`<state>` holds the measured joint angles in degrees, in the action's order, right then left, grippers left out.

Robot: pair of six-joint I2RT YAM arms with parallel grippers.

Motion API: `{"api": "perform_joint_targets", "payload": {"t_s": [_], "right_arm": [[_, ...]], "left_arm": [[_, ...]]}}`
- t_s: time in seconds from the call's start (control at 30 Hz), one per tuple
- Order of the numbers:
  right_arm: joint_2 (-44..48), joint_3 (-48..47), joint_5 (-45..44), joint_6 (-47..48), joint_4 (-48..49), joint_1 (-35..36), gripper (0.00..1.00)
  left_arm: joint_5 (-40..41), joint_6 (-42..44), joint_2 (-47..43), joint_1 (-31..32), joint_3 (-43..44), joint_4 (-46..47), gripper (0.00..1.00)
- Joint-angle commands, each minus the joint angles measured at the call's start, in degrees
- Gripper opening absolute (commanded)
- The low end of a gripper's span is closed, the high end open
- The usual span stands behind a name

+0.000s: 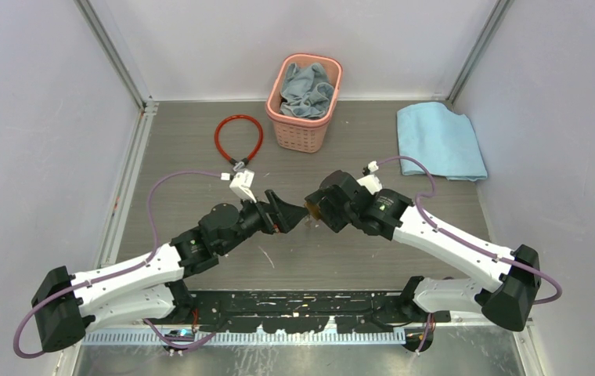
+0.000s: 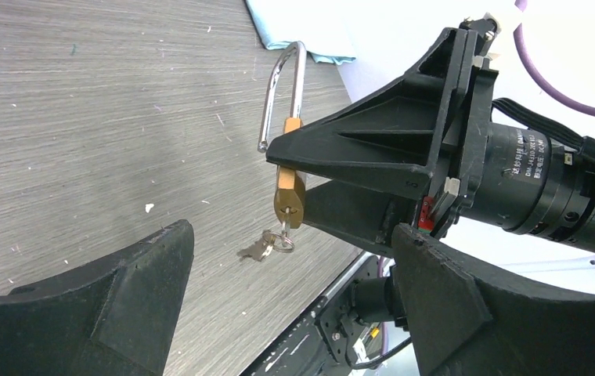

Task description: Unlock with the key

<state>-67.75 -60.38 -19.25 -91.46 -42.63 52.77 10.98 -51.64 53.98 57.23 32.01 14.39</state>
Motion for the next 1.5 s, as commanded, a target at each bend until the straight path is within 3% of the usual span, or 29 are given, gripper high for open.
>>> {"api": "perform_joint_targets", "payload": {"t_s": [0.0, 0.53, 1.47], "right_arm": [[2.7, -1.9, -2.5, 0.4, 4.9, 0.2, 0.01], [3.8, -2.4, -2.7, 0.5, 4.7, 0.2, 0.01], [6.2, -3.1, 2.7, 0.0, 4.7, 0.2, 0.01]], "left_arm": [[1.3, -1.6, -0.2, -0.4, 1.7, 2.4, 0.96], [-0.2, -3.6, 6.0, -0.3, 3.5, 8.2, 0.92], [-3.9, -1.4, 16.8, -0.4, 4.1, 22.6, 0.42]]}}
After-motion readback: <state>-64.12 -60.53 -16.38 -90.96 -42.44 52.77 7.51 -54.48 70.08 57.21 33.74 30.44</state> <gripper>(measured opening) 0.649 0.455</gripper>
